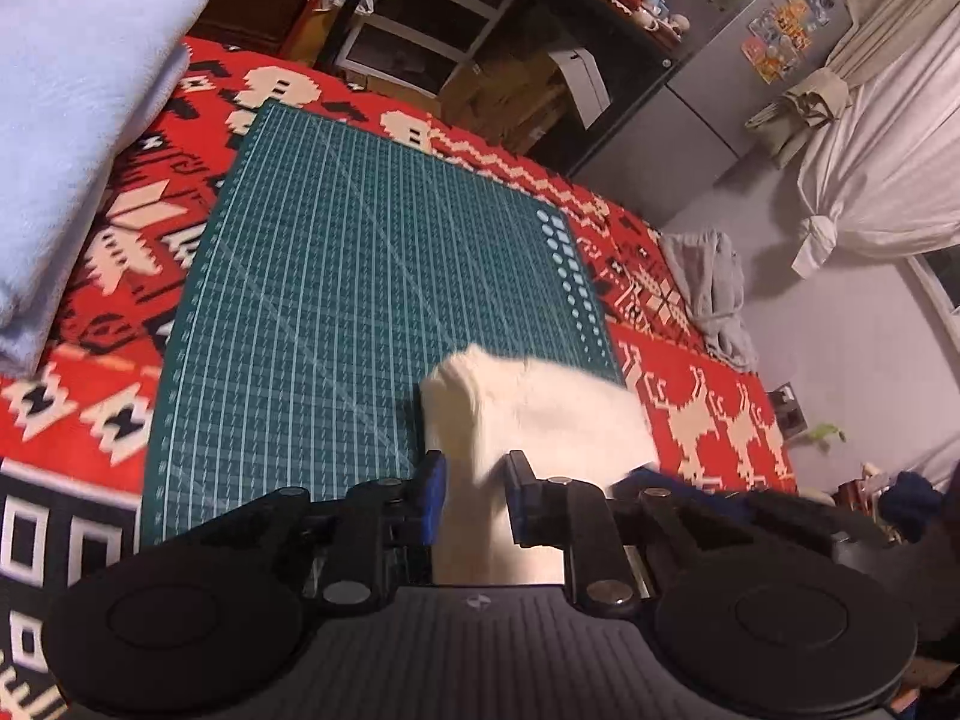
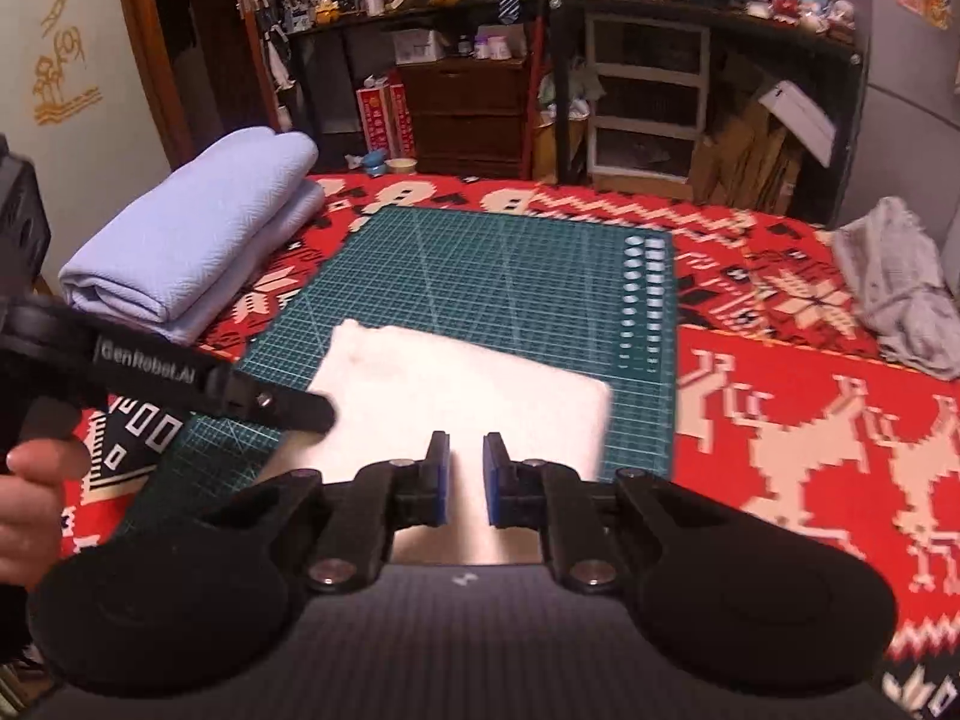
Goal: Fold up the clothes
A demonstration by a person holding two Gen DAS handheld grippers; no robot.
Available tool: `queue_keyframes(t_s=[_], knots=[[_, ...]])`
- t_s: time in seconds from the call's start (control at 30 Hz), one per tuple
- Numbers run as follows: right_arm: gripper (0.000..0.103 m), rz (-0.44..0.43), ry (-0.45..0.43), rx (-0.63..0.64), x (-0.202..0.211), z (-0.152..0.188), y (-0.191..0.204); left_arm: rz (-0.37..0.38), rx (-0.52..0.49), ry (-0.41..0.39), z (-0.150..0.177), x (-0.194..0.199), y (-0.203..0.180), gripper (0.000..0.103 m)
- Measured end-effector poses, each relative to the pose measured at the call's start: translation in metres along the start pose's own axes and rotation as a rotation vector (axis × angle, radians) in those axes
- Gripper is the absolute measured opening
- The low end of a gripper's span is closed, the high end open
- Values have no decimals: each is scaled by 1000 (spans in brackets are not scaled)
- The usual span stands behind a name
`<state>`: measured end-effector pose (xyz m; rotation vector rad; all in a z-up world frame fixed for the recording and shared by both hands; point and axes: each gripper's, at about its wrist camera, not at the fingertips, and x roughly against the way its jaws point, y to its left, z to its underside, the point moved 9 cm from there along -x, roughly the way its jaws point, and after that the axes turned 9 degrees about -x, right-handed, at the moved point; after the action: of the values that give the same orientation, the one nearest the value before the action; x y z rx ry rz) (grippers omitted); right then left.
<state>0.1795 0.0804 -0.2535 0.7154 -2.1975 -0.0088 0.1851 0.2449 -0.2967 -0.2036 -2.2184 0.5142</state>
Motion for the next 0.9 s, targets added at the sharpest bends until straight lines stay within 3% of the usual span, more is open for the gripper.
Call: queue_keyframes(t_s=[0.43, 0.63, 0.77, 0.9], knots=[[13, -27, 20, 20, -54, -27, 23, 12, 66, 12, -2, -9, 14, 20], [13, 14, -63, -24, -9, -39, -4, 9, 28, -58, -10, 19, 4, 16], [13, 55, -47, -74, 7, -26, -29, 56, -9, -89, -19, 22, -18, 16], [13, 37, -32, -87, 8, -18, -34, 91, -60, -53, -18, 3, -40, 16]])
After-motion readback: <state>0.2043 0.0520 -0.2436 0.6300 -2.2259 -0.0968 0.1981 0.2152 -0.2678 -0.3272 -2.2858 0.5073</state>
